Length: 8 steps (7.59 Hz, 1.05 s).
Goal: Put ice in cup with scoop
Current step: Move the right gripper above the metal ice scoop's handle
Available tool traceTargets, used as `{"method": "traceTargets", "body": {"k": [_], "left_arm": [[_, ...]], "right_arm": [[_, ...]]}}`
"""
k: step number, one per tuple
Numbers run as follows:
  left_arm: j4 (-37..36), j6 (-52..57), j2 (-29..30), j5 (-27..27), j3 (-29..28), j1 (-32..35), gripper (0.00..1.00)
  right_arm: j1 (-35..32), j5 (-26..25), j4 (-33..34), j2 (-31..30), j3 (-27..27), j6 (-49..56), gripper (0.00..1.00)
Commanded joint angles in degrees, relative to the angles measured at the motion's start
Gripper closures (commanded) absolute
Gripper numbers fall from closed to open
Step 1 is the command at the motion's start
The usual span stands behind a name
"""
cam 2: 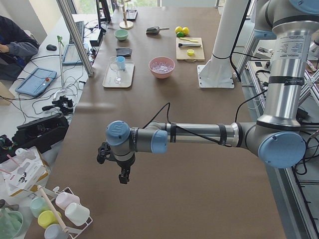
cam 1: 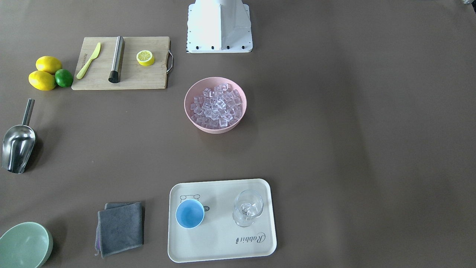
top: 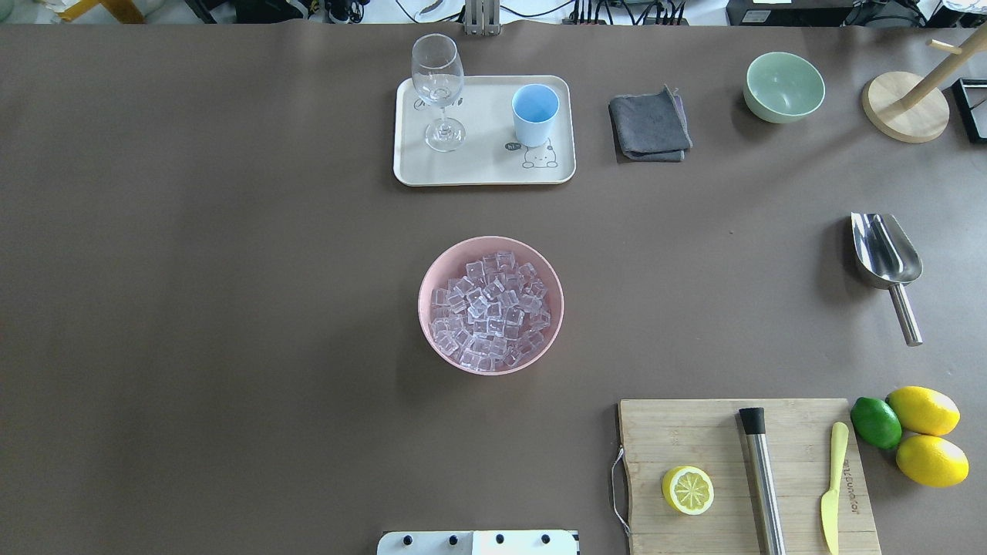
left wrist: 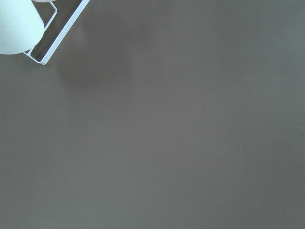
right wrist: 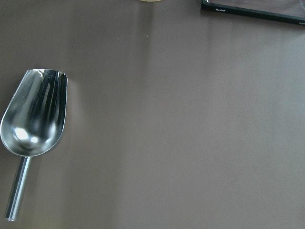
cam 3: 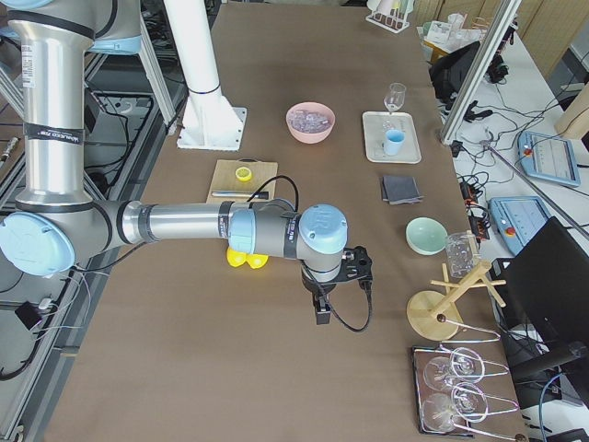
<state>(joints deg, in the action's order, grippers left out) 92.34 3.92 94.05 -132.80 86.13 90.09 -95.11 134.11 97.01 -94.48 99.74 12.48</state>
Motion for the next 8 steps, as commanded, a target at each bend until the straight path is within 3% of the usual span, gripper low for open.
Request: {"method": "traceTargets", "body": {"k": [1, 6, 8], "left_arm": [[0.1, 0.0, 0.1, 0.0, -0.1, -0.1, 0.02], [0.1, -0.1, 0.0, 0.0, 0.1, -0.1, 0.02], [0.1, -0.1, 0.0, 0.0, -0.1, -0.1, 0.02]], "right_arm": [[0.0, 1.8, -0.2, -0.1, -0.1, -3.0, 0.00], [0.1, 1.9, -0.2, -0.1, -1.6, -3.2, 0.00], [1.7, 2.7, -0.2, 0.4, 0.5, -3.5, 0.00]]}}
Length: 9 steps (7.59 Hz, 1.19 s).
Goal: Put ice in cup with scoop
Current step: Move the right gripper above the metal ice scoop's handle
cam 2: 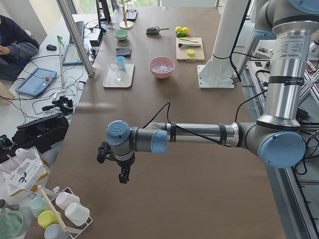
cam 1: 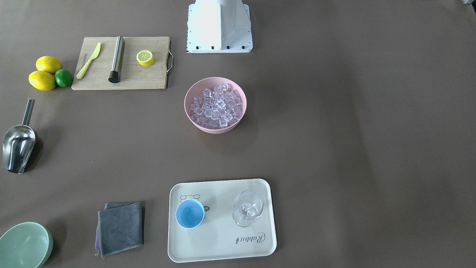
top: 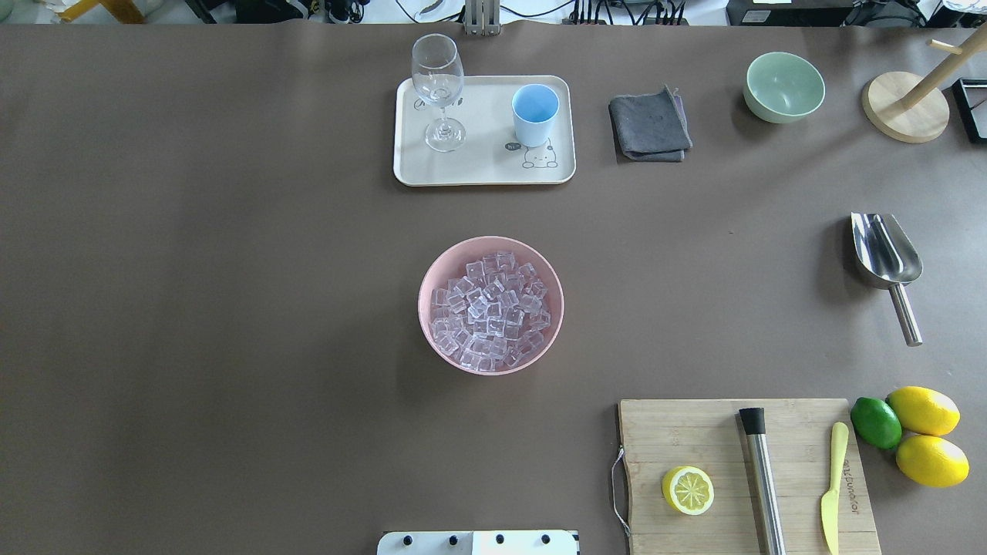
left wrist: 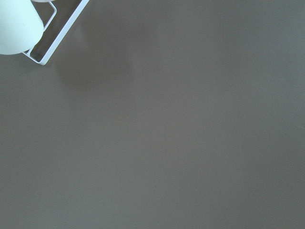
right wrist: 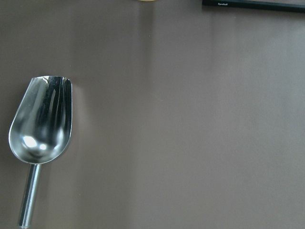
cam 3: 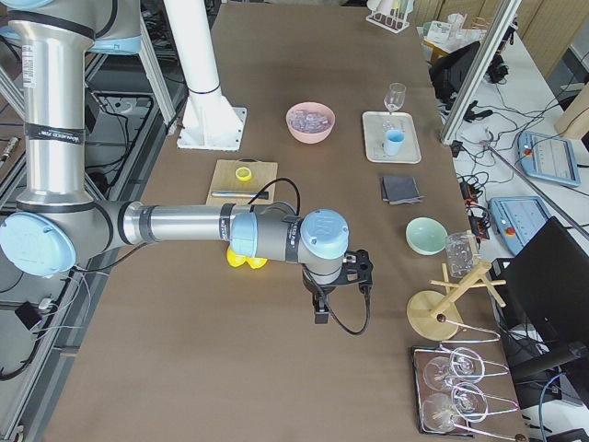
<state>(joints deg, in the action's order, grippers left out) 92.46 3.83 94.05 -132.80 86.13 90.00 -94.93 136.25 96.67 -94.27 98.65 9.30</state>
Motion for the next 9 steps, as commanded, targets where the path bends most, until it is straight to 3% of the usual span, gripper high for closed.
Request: {"method": "traceTargets", "body": {"k": [1, 3, 5, 7, 9], "left_arm": [[0.0, -0.1, 0.0, 0.0, 0.0, -0.1, 0.02], [0.0, 0.0, 0.0, 0.0, -0.1, -0.2, 0.02], [0.0, 0.0, 0.0, 0.0, -0.1, -0.3, 0.02], [0.0, 0.0, 0.0, 0.0, -0.3, -0.4, 0.02], [0.0, 0.1, 0.0, 0.0, -0.3, -0.4, 0.02]], "right_arm": [[3.7, 1.6, 0.1, -0.4, 1.5, -3.8, 0.00], [9.8, 4.2, -0.3, -0.4, 2.2, -9.9, 0.00], [16.7, 4.4, -8.6, -0.8, 2.5, -23.9, 0.00], [22.1, 3.4, -17.3, -2.8, -1.3, -29.1, 0.00], [26.4, 2.8, -22.4, -2.3, -1.8, -39.6, 0.00]]}}
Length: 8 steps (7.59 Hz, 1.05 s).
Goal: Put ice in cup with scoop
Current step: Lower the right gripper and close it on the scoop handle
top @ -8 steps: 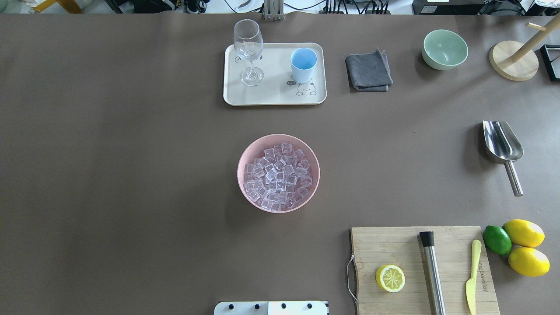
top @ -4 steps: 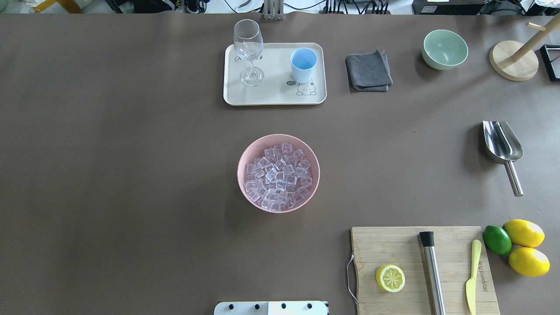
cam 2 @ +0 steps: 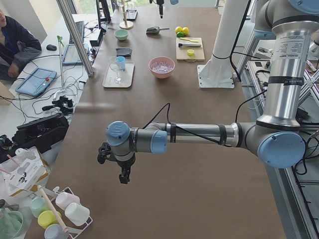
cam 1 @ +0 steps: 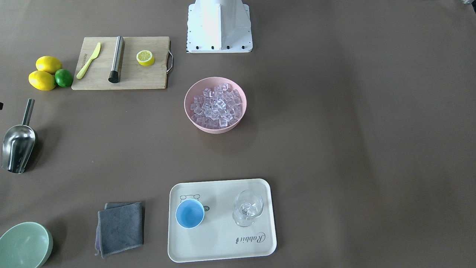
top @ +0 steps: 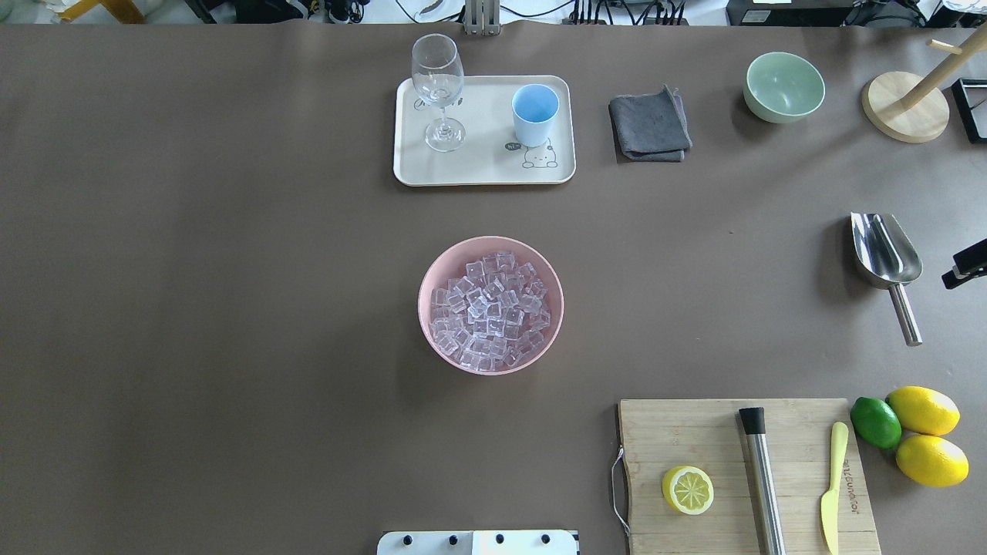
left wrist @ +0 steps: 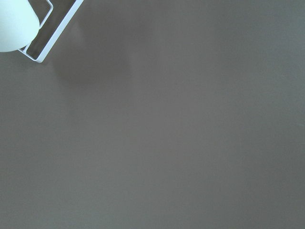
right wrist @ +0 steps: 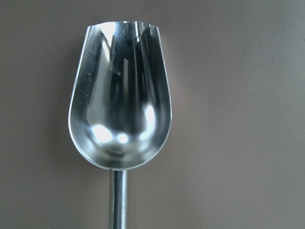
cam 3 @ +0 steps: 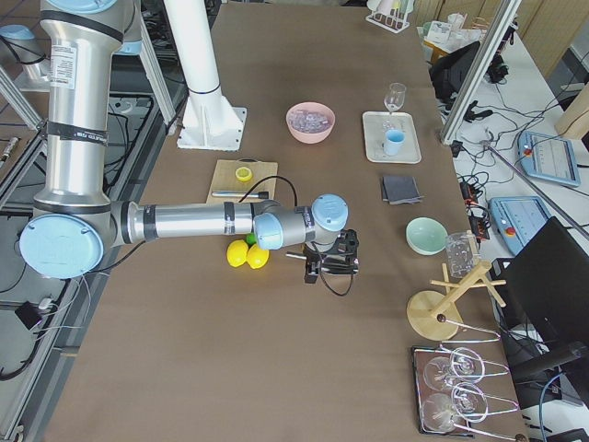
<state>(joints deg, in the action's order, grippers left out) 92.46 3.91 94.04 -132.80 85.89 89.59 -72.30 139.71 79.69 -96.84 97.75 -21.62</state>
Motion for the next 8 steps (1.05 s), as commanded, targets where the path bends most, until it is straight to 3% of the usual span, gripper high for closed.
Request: {"method": "traceTargets", "body": {"k": [1, 8], "left_arm": [[0.1, 0.0, 0.0, 0.0, 0.0, 0.0, 0.02], [0.0, 0.0, 0.0, 0.0, 0.1, 0.0, 0.02]], "right_arm": [[5.6, -1.5, -7.3, 0.2, -0.9, -11.6, 0.00], [12.5, -3.1, -6.7, 1.2, -2.9, -13.4, 0.00]]}}
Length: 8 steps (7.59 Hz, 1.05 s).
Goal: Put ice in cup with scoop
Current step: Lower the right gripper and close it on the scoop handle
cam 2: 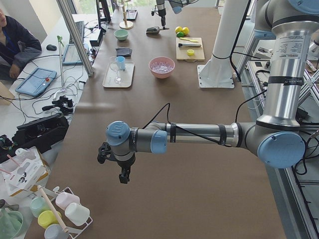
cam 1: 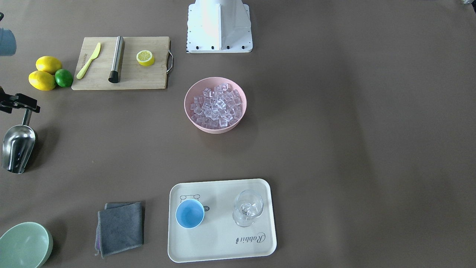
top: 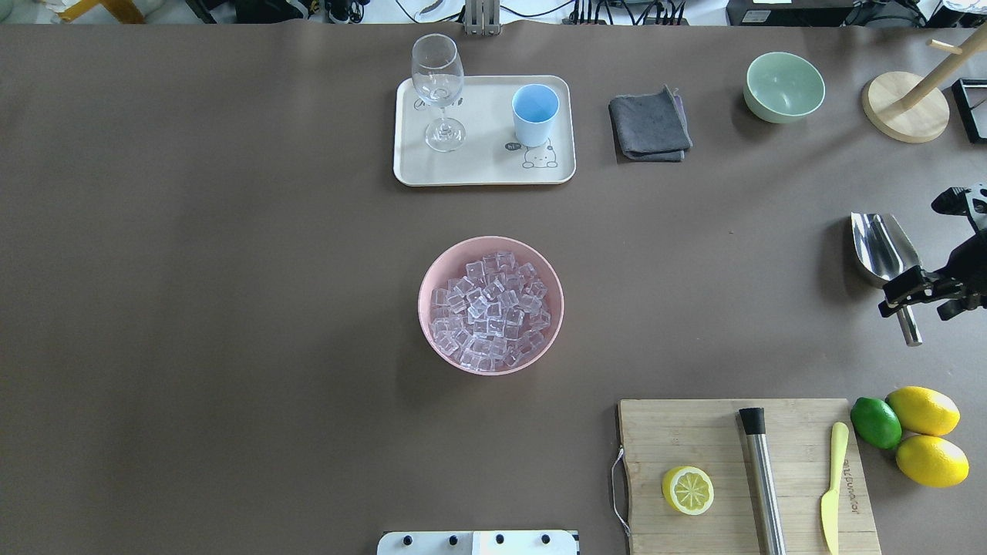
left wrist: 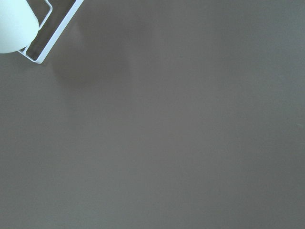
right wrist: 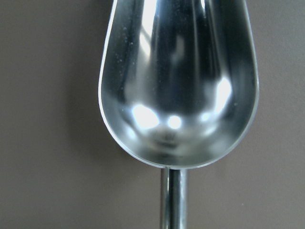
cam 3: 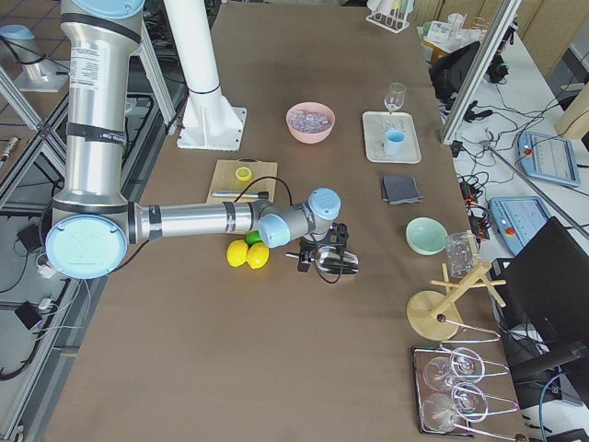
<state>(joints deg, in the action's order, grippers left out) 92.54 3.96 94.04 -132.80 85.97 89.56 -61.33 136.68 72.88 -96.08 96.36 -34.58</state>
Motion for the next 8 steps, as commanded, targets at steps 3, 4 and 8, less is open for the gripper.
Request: {"method": "traceTargets", "body": {"k": [3, 4, 8], "left_arm": [[0.0, 0.0, 0.0, 0.0, -0.1, 0.0, 0.02], [0.0, 0.0, 0.0, 0.0, -0.1, 0.0, 0.02], [-0.1, 0.0, -0.4, 0.0, -0.1, 0.0, 0.02]], "right_arm": [[2.7, -0.1, 0.2, 1.4, -3.3, -0.7, 0.17], [2.7, 0.0, 0.2, 1.3, -3.3, -0.7, 0.58], [2.5, 0.3, 0.9, -0.2, -1.1, -0.7, 1.00]]}}
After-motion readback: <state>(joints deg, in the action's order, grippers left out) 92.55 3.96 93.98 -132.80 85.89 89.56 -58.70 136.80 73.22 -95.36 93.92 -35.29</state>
